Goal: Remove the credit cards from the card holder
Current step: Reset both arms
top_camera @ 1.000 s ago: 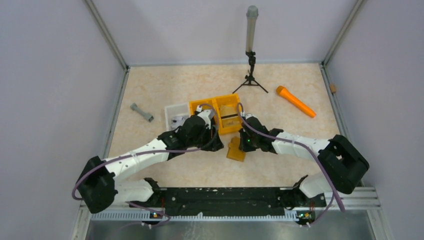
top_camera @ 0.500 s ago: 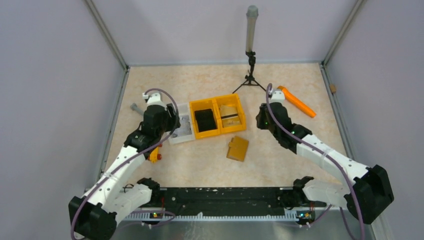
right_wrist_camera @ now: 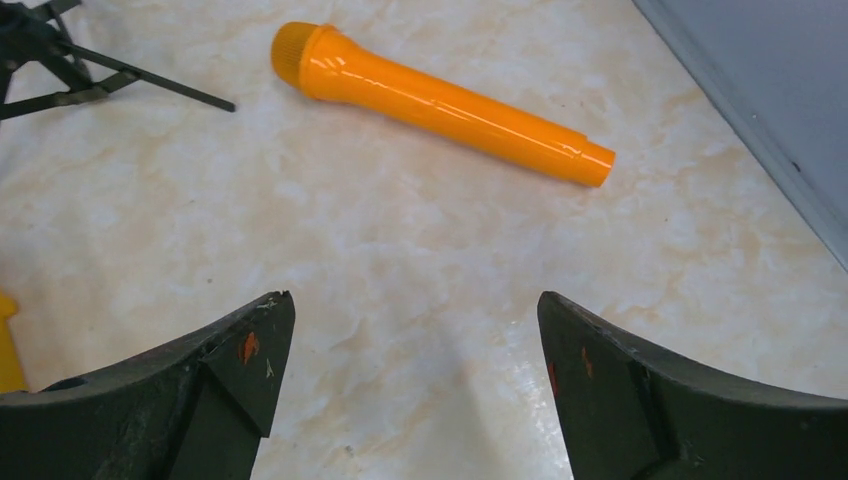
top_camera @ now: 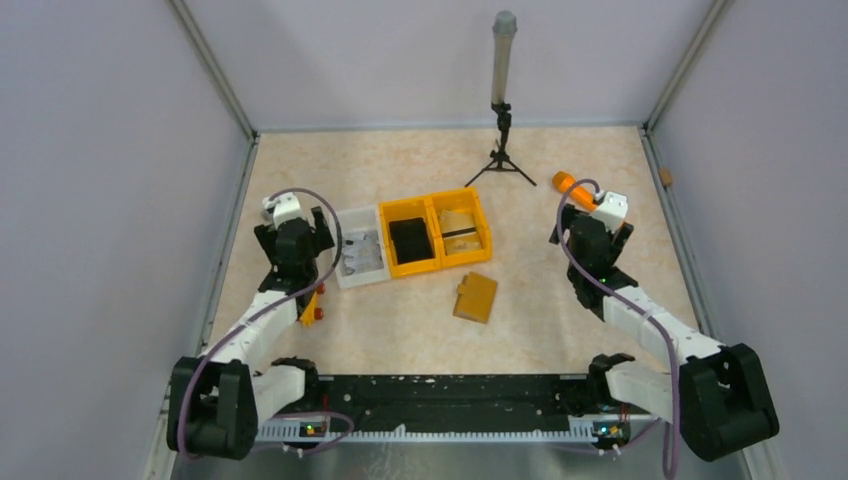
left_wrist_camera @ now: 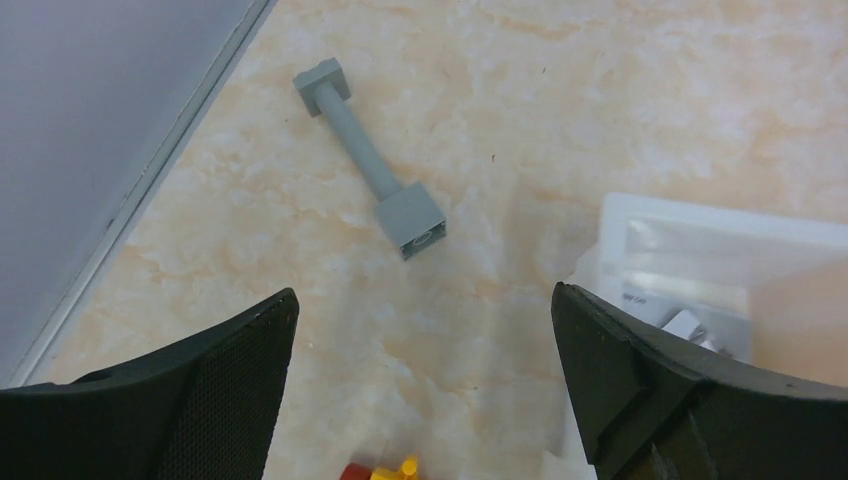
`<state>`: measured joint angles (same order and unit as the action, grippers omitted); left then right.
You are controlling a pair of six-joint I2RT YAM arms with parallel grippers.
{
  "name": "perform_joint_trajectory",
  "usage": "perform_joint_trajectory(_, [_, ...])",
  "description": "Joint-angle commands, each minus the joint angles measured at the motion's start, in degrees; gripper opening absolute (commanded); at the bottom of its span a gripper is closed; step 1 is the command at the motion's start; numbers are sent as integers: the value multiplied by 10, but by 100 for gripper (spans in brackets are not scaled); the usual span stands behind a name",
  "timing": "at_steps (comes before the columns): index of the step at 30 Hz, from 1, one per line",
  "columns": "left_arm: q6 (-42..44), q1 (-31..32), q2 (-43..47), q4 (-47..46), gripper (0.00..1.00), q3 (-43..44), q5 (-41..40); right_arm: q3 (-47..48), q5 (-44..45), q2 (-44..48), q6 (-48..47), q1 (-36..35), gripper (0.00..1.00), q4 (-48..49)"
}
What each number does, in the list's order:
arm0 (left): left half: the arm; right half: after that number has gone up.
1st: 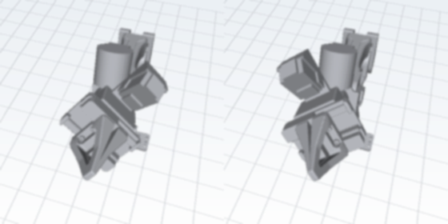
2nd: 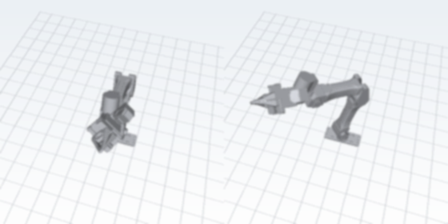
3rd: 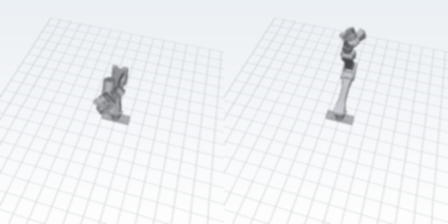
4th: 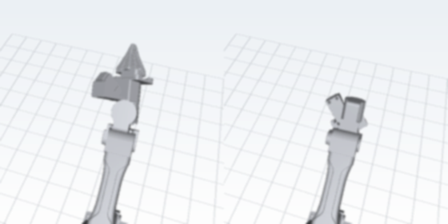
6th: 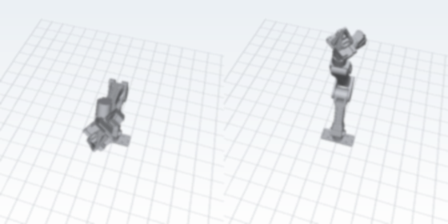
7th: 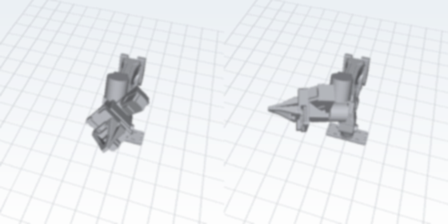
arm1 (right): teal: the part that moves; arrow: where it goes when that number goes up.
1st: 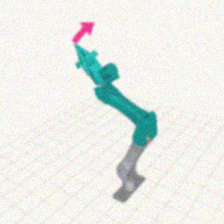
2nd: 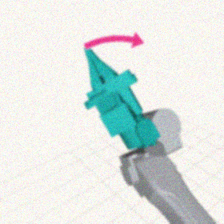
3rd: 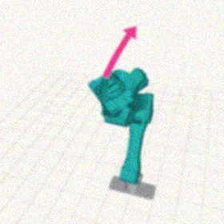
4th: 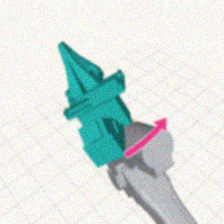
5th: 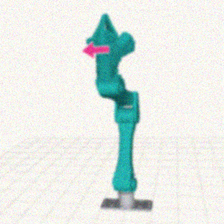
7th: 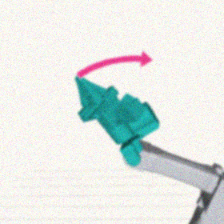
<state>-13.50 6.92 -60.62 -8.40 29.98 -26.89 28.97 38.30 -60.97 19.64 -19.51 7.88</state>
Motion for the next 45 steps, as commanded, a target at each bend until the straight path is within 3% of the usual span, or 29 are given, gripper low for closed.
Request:
perform_joint_trajectory(1, [116, -13, -37, -208, 99, -38, -7, -25, -102, 6, -84, 55, 94, 163])
perform_joint_trajectory(4, [115, -19, -74, -239, 99, -47, -10, -64, -264, 7, -156, 100, 94, 242])
perform_joint_trajectory(8, [116, -38, -109, -331, 99, -84, 24, -130, -325, -19, -184, 148, 94, 353])
perform_joint_trajectory(13, [114, -60, -165, -412, 97, -101, 75, -183, -258, -102, -182, 162, 94, 518])
perform_joint_trajectory(17, [113, -62, -192, -336, 93, -46, 97, -191, -250, -182, -178, 163, 89, 597])
perform_joint_trajectory(19, [105, -62, -193, -344, 94, -57, 128, -188, -254, -204, -177, 163, 88, 605])
perform_joint_trajectory(21, [113, -65, -221, -460, 96, -90, 140, -185, -251, -227, -180, 162, 88, 627])
perform_joint_trajectory(24, [101, -66, -216, -425, 99, -82, 145, -183, -252, -224, -179, 162, 88, 618])
perform_joint_trajectory(26, [102, -66, -221, -425, 99, -78, 145, -184, -252, -223, -179, 163, 95, 616])
perform_joint_trajectory(28, [103, -66, -218, -425, 99, -81, 152, -184, -251, -225, -180, 162, 96, 622])
perform_joint_trajectory(29, [101, -73, -219, -447, 99, -102, 167, -184, -250, -225, -181, 162, 96, 620])
perform_joint_trajectory(31, [123, -76, -251, -596, 99, -146, 152, -184, -251, -225, -179, 162, 96, 620])
perform_joint_trajectory(34, [100, -76, -216, -469, 99, -115, 148, -184, -252, -225, -180, 162, 97, 620])
perform_joint_trajectory(37, [113, -76, -243, -557, 99, -135, 147, -184, -252, -225, -179, 163, 97, 620])
perform_joint_trajectory(45, [109, -76, -234, -521, 99, -124, 146, -184, -252, -225, -179, 162, 98, 620])
